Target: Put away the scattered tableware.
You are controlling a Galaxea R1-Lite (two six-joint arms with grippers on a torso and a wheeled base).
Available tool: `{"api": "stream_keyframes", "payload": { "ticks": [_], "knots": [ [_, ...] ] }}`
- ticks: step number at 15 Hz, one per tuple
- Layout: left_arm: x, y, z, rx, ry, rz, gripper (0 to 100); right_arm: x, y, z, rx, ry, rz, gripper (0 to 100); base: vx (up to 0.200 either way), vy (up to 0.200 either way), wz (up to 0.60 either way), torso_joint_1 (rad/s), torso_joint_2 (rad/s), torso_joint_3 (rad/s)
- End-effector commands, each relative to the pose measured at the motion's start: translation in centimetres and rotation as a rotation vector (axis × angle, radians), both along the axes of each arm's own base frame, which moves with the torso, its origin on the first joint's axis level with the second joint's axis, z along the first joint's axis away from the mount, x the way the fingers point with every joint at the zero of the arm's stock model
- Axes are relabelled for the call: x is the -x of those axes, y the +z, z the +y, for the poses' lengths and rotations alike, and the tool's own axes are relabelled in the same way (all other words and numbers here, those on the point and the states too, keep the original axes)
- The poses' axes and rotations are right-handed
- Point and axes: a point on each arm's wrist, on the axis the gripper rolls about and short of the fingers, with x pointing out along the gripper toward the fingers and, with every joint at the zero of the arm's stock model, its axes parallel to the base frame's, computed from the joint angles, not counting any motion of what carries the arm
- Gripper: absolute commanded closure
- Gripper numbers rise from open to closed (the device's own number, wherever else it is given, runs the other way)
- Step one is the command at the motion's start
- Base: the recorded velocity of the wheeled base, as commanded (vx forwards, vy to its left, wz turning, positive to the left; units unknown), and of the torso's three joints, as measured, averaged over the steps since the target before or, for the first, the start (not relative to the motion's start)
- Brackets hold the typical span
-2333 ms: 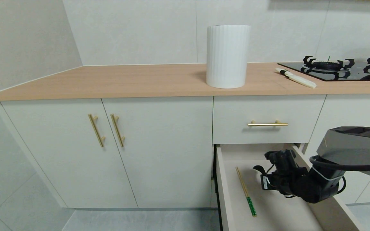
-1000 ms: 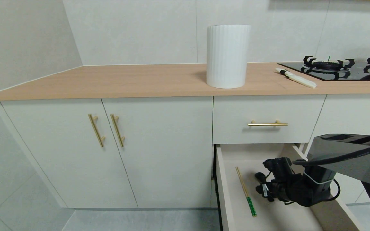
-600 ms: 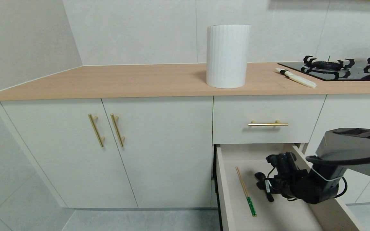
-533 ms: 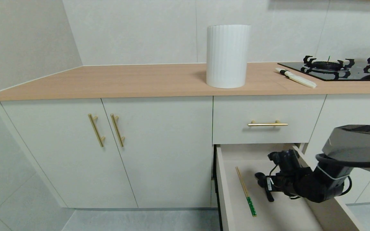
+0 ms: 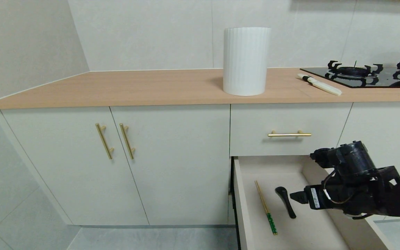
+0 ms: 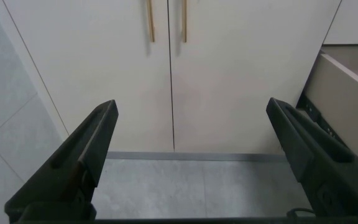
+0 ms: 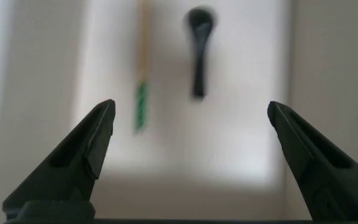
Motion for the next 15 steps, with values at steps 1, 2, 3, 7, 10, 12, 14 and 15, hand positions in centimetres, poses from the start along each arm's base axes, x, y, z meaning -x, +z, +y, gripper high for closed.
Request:
{"api": "stream_keyframes", "payload": {
  "ticks": [1, 2, 3, 7, 10, 12, 14, 15],
  "knots": [
    [0.00, 0.00, 0.00, 0.000, 0.001, 0.000, 0, 3.23, 3.41, -0.14, -0.040, 0.055, -0.070, 0, 0.000, 0.000, 0.00, 0.000, 0.00, 0.000],
    [0.00, 0.00, 0.00, 0.000, 0.001, 0.000, 0, 3.54, 3.41, -0.01, -0.031, 0.068, -0.055, 0, 0.000, 0.000, 0.00, 0.000, 0.00, 0.000],
    [0.00, 0.00, 0.00, -0.009, -0.001, 0.001, 0, 3.60, 3.32, 0.08, -0.030, 0.073, -0.051, 0, 0.000, 0.000, 0.00, 0.000, 0.00, 0.000],
    [0.00, 0.00, 0.00, -0.006, -0.001, 0.000, 0, 3.41, 2.98, 0.22, -0.014, 0.084, -0.039, 0, 0.000, 0.000, 0.00, 0.000, 0.00, 0.000],
    [0.00, 0.00, 0.00, 0.000, 0.001, 0.000, 0, 3.44, 2.76, 0.24, 0.001, 0.098, -0.033, 0, -0.200, 0.000, 0.00, 0.007, 0.00, 0.001],
    [0.00, 0.00, 0.00, 0.002, -0.001, 0.000, 0, 3.48, 2.72, 0.23, 0.000, 0.100, -0.030, 0, -0.200, 0.000, 0.00, 0.000, 0.00, 0.005],
    [0.00, 0.00, 0.00, 0.002, -0.001, 0.000, 0, 3.58, 2.65, 0.19, 0.005, 0.103, -0.021, 0, -0.100, 0.000, 0.00, 0.004, 0.00, 0.001],
    [0.00, 0.00, 0.00, 0.002, -0.001, 0.000, 0, 3.74, 2.48, 0.13, 0.022, 0.123, -0.001, 0, 0.000, 0.000, 0.00, 0.000, 0.00, 0.000]
  ]
}}
